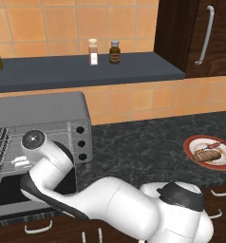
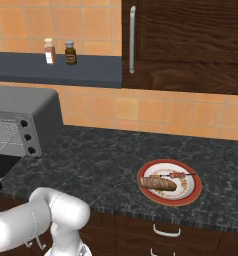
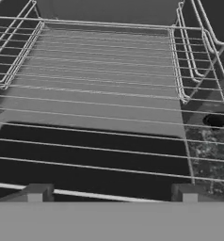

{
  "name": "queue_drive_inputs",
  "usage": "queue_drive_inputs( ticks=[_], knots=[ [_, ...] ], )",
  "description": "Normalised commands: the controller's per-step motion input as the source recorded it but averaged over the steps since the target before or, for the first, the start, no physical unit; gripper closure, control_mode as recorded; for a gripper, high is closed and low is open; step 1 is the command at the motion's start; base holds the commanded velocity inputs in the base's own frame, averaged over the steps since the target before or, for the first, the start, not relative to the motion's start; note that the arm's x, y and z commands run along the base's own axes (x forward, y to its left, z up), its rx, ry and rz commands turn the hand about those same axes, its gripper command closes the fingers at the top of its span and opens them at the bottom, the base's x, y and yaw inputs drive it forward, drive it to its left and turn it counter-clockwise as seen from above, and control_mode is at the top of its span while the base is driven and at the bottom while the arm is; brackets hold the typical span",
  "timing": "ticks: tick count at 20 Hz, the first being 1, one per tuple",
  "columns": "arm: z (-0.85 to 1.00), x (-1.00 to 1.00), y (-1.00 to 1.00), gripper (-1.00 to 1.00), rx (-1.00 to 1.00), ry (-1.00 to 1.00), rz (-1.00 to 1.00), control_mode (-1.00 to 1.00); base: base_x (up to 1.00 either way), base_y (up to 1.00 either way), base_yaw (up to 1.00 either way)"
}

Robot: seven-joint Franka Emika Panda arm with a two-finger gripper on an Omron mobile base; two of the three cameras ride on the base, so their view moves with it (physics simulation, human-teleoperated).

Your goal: Pick up the kebab skewer and baguette bread, and place them inside the toaster oven. Close the toaster oven door and start by setting the timer.

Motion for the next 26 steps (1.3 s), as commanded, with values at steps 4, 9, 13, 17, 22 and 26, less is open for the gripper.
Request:
queue_drive_inputs(
  ticks=[4,9,13,17,22,26],
  knots=[
    [0.56,-0.30,-0.49,-1.00,0.00,0.00,-0.08,-1.00,0.00,0.00,0.00],
    [0.51,-0.29,-0.76,-1.00,0.04,0.00,-0.09,-1.00,0.00,0.00,0.00],
    [0.43,-0.33,-0.98,-1.00,0.09,0.01,-0.15,-1.00,0.00,0.00,0.00],
    [0.25,-0.34,-1.00,-1.00,0.14,0.00,-0.20,-1.00,0.00,0.00,0.00],
    [0.06,-0.25,-1.00,-1.00,0.15,0.00,-0.26,-1.00,0.00,0.00,0.00],
    [0.14,-0.08,-1.00,-1.00,0.15,0.02,-0.28,-1.00,0.00,0.00,0.00]
  ],
)
